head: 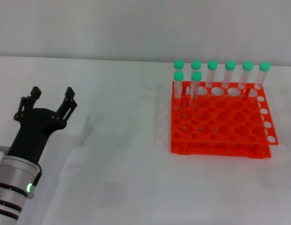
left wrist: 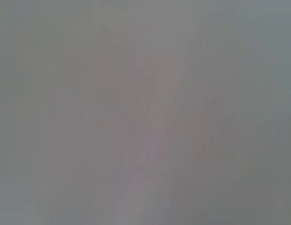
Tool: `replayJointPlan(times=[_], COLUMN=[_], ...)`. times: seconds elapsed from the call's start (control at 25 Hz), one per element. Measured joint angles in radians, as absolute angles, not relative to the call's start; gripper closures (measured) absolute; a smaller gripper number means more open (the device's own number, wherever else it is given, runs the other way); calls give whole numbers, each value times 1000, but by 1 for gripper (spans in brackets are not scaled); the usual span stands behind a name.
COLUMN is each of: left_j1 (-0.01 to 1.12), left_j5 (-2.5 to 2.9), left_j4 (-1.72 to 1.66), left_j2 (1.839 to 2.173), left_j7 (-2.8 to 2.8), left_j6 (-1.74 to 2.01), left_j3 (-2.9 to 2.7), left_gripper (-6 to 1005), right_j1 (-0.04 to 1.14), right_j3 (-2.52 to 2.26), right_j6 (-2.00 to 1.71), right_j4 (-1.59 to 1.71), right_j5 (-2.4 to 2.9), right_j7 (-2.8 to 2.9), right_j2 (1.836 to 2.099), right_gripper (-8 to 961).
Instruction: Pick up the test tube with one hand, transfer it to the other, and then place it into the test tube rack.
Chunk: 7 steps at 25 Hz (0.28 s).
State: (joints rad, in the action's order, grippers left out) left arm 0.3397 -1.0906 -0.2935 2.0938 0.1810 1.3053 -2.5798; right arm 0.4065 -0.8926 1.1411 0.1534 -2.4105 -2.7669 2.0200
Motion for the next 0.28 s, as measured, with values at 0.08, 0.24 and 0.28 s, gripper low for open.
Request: replayJointPlan(times=[0.08, 0.24, 0.28], left_j1=[339, 332, 332], left_j5=[-1116, -1177, -1187], left_j4=[-293, -298, -299], left_j2=[2094, 2094, 2094], left_j7=[181, 182, 182], left_j6=[1308, 1312, 1313], left_j3=[-2578, -2577, -2576], left_gripper=[106, 106, 106], right_j1=[406, 405, 405], right_j3=[-886, -850, -832], right_j6=[1141, 1145, 1147], right_j4=[147, 144, 144], right_j5=[-2419, -2426, -2426], right_j7=[-2768, -2768, -2766], right_j2=[2020, 2020, 2020], right_gripper=[98, 98, 98])
